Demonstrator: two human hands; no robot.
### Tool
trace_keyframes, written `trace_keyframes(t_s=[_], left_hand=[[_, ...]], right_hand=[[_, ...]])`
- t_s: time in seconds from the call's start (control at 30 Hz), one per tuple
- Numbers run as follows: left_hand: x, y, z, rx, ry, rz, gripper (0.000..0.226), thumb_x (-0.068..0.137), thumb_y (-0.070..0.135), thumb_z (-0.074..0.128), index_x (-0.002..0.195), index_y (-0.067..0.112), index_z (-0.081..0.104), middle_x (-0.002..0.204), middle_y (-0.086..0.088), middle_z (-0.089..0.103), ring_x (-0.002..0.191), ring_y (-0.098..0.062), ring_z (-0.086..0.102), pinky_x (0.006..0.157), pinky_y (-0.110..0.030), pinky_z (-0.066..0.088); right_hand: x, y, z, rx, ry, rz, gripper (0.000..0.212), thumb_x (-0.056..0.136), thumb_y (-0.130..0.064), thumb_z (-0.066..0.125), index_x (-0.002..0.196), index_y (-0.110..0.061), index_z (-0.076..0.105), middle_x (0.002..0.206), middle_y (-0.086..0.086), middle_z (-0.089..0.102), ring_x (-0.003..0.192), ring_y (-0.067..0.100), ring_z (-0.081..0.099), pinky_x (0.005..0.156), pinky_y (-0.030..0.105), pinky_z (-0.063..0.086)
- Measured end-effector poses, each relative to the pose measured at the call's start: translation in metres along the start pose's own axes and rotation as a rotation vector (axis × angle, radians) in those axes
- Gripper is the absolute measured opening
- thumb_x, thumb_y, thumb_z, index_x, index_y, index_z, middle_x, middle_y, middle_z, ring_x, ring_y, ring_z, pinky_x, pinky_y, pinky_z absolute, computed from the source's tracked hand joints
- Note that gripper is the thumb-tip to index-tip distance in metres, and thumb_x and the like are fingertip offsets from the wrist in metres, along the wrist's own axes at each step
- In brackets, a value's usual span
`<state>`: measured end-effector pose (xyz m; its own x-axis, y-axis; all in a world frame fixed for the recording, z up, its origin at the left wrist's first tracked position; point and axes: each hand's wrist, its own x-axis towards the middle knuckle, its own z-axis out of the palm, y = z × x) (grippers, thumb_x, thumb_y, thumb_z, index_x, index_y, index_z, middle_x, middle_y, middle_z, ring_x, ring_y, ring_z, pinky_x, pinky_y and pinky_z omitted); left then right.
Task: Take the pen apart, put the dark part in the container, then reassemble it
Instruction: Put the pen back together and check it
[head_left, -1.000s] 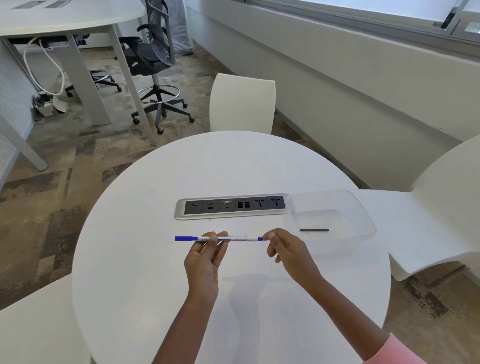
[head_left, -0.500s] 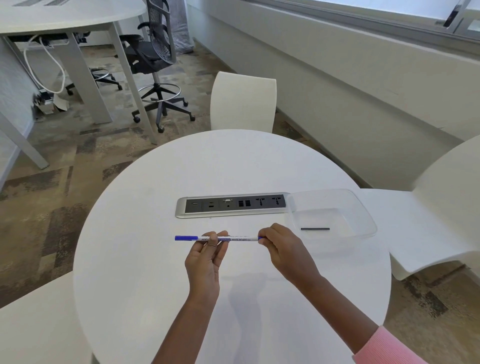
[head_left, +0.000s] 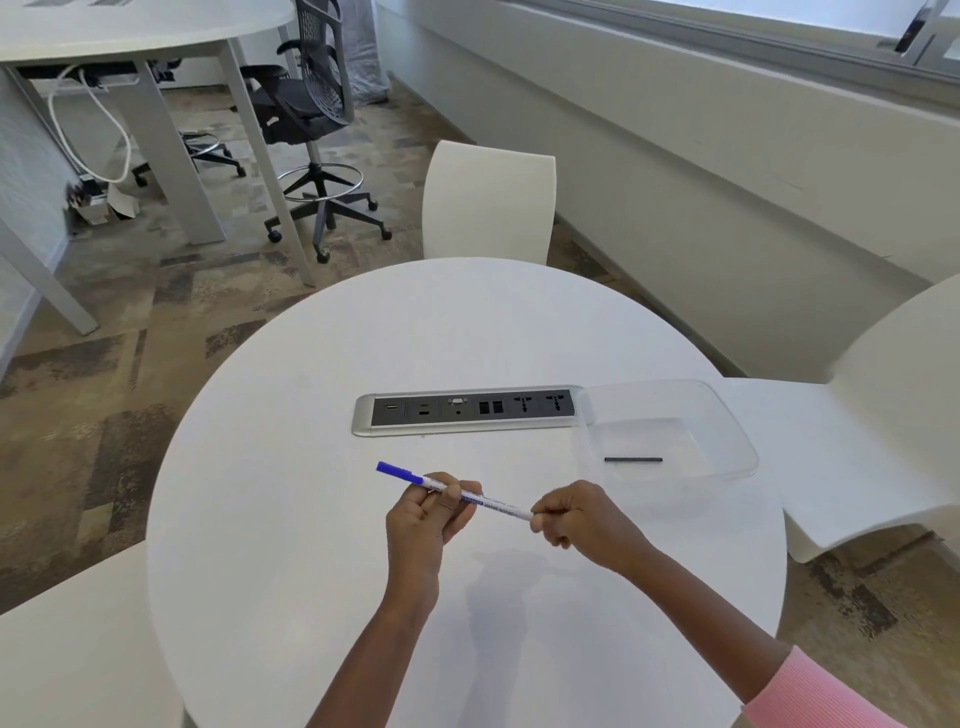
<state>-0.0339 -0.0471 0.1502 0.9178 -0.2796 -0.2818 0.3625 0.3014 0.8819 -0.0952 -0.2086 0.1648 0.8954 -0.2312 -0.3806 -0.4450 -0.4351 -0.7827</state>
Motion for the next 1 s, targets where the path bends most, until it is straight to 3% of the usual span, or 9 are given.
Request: trace_keyframes(t_s=[0.1,0.2,0.47,0.6,0.7,0.8,0.87,0.93,1.0], left_hand=[[0.002,-0.005,-0.004,0.112,-0.056,-0.026,0.014,0.088,-0.004,0.052,0.078,0.003,0.060,0.067,-0.005,0.073,0.071,-0.015,0.071,0.062,-0.017,0.054],[0.002,-0.013,-0.007,0.124,-0.074,-0.084,0.013,0.088,-0.002,0.054,0.079,0.003,0.062,0.070,-0.008,0.073,0.072,-0.018,0.071,0.063,-0.019,0.055],[0.014,-0.025,-0.016,0.383,-0.116,-0.133,0.008,0.088,0.012,0.058,0.086,0.015,0.065,0.078,0.001,0.075,0.077,-0.017,0.068,0.061,-0.018,0.051],[0.027,-0.044,-0.031,0.733,-0.082,-0.039,0.020,0.091,0.022,0.054,0.107,0.014,0.063,0.114,-0.006,0.067,0.101,-0.019,0.059,0.084,-0.022,0.043],[0.032,-0.058,-0.047,1.094,-0.020,0.167,0.037,0.093,0.025,0.050,0.127,0.012,0.051,0.133,-0.003,0.053,0.122,-0.019,0.049,0.098,-0.023,0.035],[0.040,-0.071,-0.064,1.457,-0.080,0.194,0.050,0.096,0.032,0.041,0.141,0.013,0.035,0.151,-0.008,0.033,0.141,-0.024,0.026,0.113,-0.031,0.022],[0.048,-0.076,-0.074,1.589,-0.095,0.216,0.050,0.096,0.037,0.036,0.136,0.009,0.044,0.145,-0.015,0.042,0.134,-0.032,0.039,0.107,-0.043,0.035],[0.056,-0.082,-0.083,1.628,-0.109,0.180,0.058,0.098,0.044,0.018,0.123,0.006,0.054,0.125,-0.019,0.061,0.113,-0.036,0.060,0.084,-0.049,0.051],[0.061,-0.089,-0.091,1.694,-0.096,0.212,0.063,0.097,0.046,0.003,0.125,0.008,0.045,0.122,-0.018,0.063,0.116,-0.034,0.055,0.089,-0.048,0.047]], right_hand=[[-0.002,0.002,0.002,-0.199,-0.135,0.036,0.020,0.079,-0.002,0.052,0.075,-0.011,0.069,0.065,0.004,0.064,0.060,0.012,0.053,0.060,0.021,0.042],[-0.002,0.000,0.009,-0.331,-0.137,-0.039,0.017,0.084,-0.020,0.060,0.093,-0.009,0.069,0.089,0.008,0.067,0.079,0.016,0.057,0.070,0.024,0.043],[0.011,-0.003,0.043,-0.227,-0.022,-0.101,0.009,0.084,-0.017,0.057,0.085,-0.010,0.064,0.069,-0.003,0.048,0.065,0.014,0.046,0.056,0.016,0.033],[0.023,0.005,0.055,-0.196,0.066,-0.009,0.017,0.085,-0.018,0.056,0.098,-0.008,0.062,0.074,0.000,0.057,0.069,0.016,0.052,0.062,0.024,0.041],[0.038,0.011,0.063,-0.220,0.162,0.066,0.019,0.085,-0.019,0.055,0.101,-0.009,0.059,0.097,0.011,0.063,0.078,0.020,0.054,0.072,0.028,0.045],[0.052,0.018,0.070,-0.195,0.225,0.124,0.018,0.084,-0.018,0.056,0.098,-0.007,0.057,0.099,0.016,0.063,0.081,0.027,0.059,0.072,0.034,0.048],[0.060,0.021,0.075,-0.175,0.262,0.162,0.019,0.083,-0.018,0.057,0.096,-0.005,0.056,0.098,0.017,0.064,0.086,0.031,0.061,0.073,0.034,0.048],[0.066,0.023,0.079,-0.173,0.298,0.196,0.020,0.083,-0.017,0.057,0.098,-0.004,0.055,0.100,0.017,0.062,0.089,0.032,0.060,0.076,0.035,0.049],[0.070,0.024,0.083,-0.182,0.323,0.217,0.022,0.083,-0.016,0.056,0.101,-0.003,0.053,0.103,0.017,0.059,0.091,0.032,0.059,0.077,0.038,0.050]])
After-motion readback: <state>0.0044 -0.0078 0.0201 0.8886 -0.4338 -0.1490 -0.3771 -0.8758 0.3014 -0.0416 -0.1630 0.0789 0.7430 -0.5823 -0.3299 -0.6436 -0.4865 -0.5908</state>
